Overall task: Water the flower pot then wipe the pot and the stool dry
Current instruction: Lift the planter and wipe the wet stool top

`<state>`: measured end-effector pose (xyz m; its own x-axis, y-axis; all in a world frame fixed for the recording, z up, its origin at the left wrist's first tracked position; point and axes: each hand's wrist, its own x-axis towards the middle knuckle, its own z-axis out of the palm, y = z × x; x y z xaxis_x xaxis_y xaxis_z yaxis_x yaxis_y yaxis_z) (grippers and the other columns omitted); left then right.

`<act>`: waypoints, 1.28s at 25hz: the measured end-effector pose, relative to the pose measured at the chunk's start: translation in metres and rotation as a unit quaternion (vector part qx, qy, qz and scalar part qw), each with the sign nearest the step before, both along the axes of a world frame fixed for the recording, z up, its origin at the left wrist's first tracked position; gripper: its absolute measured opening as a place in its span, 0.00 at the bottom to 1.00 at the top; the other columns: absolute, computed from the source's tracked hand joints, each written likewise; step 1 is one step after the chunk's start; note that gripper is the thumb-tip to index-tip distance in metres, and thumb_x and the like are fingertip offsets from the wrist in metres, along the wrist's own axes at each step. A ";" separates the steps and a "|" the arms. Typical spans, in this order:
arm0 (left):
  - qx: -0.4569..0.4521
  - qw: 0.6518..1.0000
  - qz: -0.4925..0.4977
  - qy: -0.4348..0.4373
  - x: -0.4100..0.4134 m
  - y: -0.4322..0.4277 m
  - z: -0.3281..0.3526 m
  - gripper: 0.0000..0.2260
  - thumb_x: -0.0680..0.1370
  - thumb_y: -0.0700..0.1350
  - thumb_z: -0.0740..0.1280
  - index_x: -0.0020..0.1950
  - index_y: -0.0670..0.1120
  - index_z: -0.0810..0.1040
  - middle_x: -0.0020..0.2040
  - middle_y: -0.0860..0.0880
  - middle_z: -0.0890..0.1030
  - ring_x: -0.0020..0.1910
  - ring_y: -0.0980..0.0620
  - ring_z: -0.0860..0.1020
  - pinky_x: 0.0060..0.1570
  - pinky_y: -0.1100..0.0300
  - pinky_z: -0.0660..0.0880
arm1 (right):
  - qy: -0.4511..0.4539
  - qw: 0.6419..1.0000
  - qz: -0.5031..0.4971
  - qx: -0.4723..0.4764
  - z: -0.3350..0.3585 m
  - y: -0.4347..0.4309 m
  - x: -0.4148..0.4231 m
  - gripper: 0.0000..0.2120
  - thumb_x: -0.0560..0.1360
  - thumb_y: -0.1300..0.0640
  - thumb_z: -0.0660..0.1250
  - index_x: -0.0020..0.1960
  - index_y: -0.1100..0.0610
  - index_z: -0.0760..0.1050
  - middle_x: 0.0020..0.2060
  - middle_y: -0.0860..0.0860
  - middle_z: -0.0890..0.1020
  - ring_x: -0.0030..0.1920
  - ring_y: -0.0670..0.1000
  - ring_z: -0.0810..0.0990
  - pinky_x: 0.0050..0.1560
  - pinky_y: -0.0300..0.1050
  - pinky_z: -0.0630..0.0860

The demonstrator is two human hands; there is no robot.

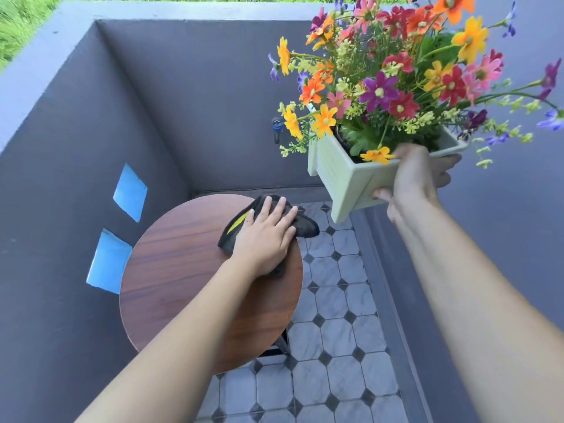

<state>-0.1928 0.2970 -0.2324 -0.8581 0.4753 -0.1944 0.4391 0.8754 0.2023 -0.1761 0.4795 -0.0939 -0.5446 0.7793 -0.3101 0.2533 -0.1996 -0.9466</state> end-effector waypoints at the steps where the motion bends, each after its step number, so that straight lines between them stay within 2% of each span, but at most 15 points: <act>1: -0.004 1.000 -0.028 0.001 0.011 0.000 0.002 0.22 0.82 0.54 0.45 0.77 0.55 0.50 0.79 0.51 0.48 0.78 0.48 0.44 0.73 0.47 0.47 | 0.000 1.000 0.003 -0.001 0.002 -0.001 0.000 0.43 0.71 0.59 0.61 0.78 0.53 0.40 0.59 0.50 0.60 0.38 0.44 0.67 0.40 0.53 0.82; 5: -0.018 0.990 -0.136 -0.004 0.048 -0.006 0.005 0.23 0.82 0.54 0.45 0.77 0.55 0.49 0.79 0.52 0.46 0.77 0.49 0.42 0.74 0.49 0.44 | -0.005 1.000 0.009 0.001 0.007 -0.007 -0.002 0.43 0.71 0.59 0.60 0.78 0.52 0.38 0.68 0.52 0.60 0.38 0.43 0.66 0.40 0.52 0.82; 8: 0.004 0.986 -0.169 -0.002 0.075 -0.021 0.000 0.25 0.80 0.56 0.43 0.77 0.55 0.54 0.78 0.50 0.51 0.76 0.49 0.42 0.74 0.47 0.47 | -0.004 1.000 0.009 -0.006 0.007 -0.016 -0.003 0.43 0.71 0.59 0.60 0.78 0.52 0.39 0.66 0.52 0.61 0.38 0.44 0.66 0.39 0.51 0.82; 11: 0.017 0.976 -0.211 0.044 0.107 -0.040 -0.007 0.22 0.79 0.56 0.52 0.72 0.54 0.67 0.73 0.48 0.67 0.74 0.46 0.61 0.66 0.44 0.66 | -0.001 1.000 0.019 -0.014 0.006 -0.028 -0.002 0.42 0.72 0.59 0.60 0.78 0.52 0.39 0.59 0.51 0.61 0.38 0.45 0.66 0.37 0.50 0.81; 12: 0.018 0.973 -0.223 0.061 0.117 -0.048 -0.010 0.22 0.78 0.56 0.54 0.71 0.54 0.68 0.72 0.48 0.70 0.72 0.45 0.66 0.63 0.44 0.70 | -0.003 1.000 0.022 -0.016 0.005 -0.032 -0.002 0.42 0.72 0.59 0.60 0.78 0.52 0.39 0.59 0.51 0.61 0.38 0.45 0.66 0.37 0.50 0.81; 14: 0.025 0.969 -0.236 0.072 0.136 -0.066 -0.017 0.23 0.76 0.55 0.57 0.71 0.54 0.67 0.71 0.48 0.71 0.70 0.44 0.69 0.61 0.45 0.73 | -0.004 1.000 0.026 -0.016 0.004 -0.039 -0.001 0.42 0.72 0.59 0.60 0.78 0.52 0.39 0.61 0.51 0.61 0.39 0.45 0.67 0.38 0.51 0.81; 18: 0.017 0.958 -0.254 0.133 0.169 -0.109 -0.028 0.24 0.75 0.43 0.57 0.72 0.53 0.66 0.72 0.46 0.66 0.70 0.42 0.68 0.60 0.45 0.74 | -0.003 0.999 0.035 -0.021 0.006 -0.057 0.000 0.43 0.71 0.59 0.61 0.78 0.52 0.39 0.58 0.51 0.61 0.41 0.47 0.69 0.38 0.52 0.81; 21: 0.009 0.953 -0.237 0.190 0.186 -0.137 -0.033 0.24 0.80 0.35 0.47 0.72 0.52 0.65 0.71 0.45 0.66 0.69 0.42 0.66 0.63 0.45 0.69 | -0.002 0.999 0.040 -0.016 0.005 -0.071 0.002 0.43 0.71 0.59 0.61 0.78 0.52 0.39 0.57 0.52 0.62 0.39 0.45 0.68 0.40 0.53 0.82; 23: 0.009 0.955 -0.215 0.206 0.195 -0.152 -0.034 0.25 0.80 0.34 0.44 0.72 0.51 0.66 0.70 0.45 0.68 0.69 0.42 0.66 0.63 0.47 0.65 | 0.000 0.999 0.046 -0.018 0.005 -0.081 0.004 0.43 0.71 0.59 0.61 0.78 0.53 0.39 0.57 0.52 0.62 0.40 0.46 0.69 0.40 0.53 0.81; 25: 0.039 0.962 -0.192 0.188 0.203 -0.163 -0.026 0.28 0.77 0.31 0.44 0.71 0.52 0.66 0.68 0.45 0.74 0.67 0.44 0.71 0.62 0.54 0.70 | -0.002 0.998 0.054 -0.025 0.005 -0.092 0.006 0.43 0.71 0.59 0.61 0.78 0.52 0.40 0.62 0.54 0.63 0.43 0.49 0.70 0.38 0.52 0.81; 27: 0.087 0.976 -0.130 0.150 0.204 -0.171 -0.016 0.32 0.71 0.28 0.50 0.71 0.52 0.65 0.63 0.49 0.79 0.59 0.50 0.77 0.49 0.63 0.78 | -0.003 0.998 0.057 -0.032 0.006 -0.100 0.009 0.43 0.70 0.59 0.61 0.78 0.52 0.40 0.67 0.54 0.61 0.47 0.51 0.70 0.38 0.52 0.82; 28: 0.112 0.984 -0.071 0.121 0.204 -0.173 -0.008 0.36 0.68 0.28 0.56 0.73 0.53 0.63 0.60 0.52 0.80 0.54 0.53 0.75 0.42 0.66 0.77 | -0.003 0.998 0.058 -0.035 0.006 -0.105 0.010 0.42 0.70 0.59 0.61 0.78 0.52 0.41 0.66 0.53 0.61 0.50 0.53 0.71 0.39 0.53 0.82; 29: 0.141 0.986 0.007 0.088 0.203 -0.173 -0.002 0.39 0.66 0.28 0.62 0.73 0.55 0.61 0.57 0.54 0.80 0.51 0.56 0.73 0.39 0.68 0.75 | -0.003 0.998 0.059 -0.039 0.007 -0.109 0.011 0.41 0.70 0.59 0.61 0.77 0.53 0.44 0.63 0.53 0.62 0.53 0.55 0.71 0.40 0.53 0.82; 31: 0.236 0.952 0.196 0.005 0.198 -0.171 0.017 0.38 0.69 0.32 0.66 0.72 0.62 0.60 0.47 0.55 0.81 0.44 0.55 0.75 0.40 0.67 0.72 | -0.002 0.997 0.065 -0.046 0.011 -0.118 0.015 0.38 0.70 0.60 0.61 0.76 0.55 0.48 0.60 0.52 0.62 0.52 0.55 0.72 0.43 0.56 0.81; 32: 0.294 0.908 0.293 -0.046 0.192 -0.172 0.028 0.35 0.72 0.35 0.65 0.70 0.65 0.61 0.40 0.53 0.80 0.39 0.54 0.76 0.39 0.66 0.71 | -0.001 0.997 0.068 -0.046 0.013 -0.123 0.017 0.37 0.70 0.60 0.61 0.75 0.56 0.50 0.61 0.52 0.62 0.48 0.53 0.72 0.45 0.58 0.81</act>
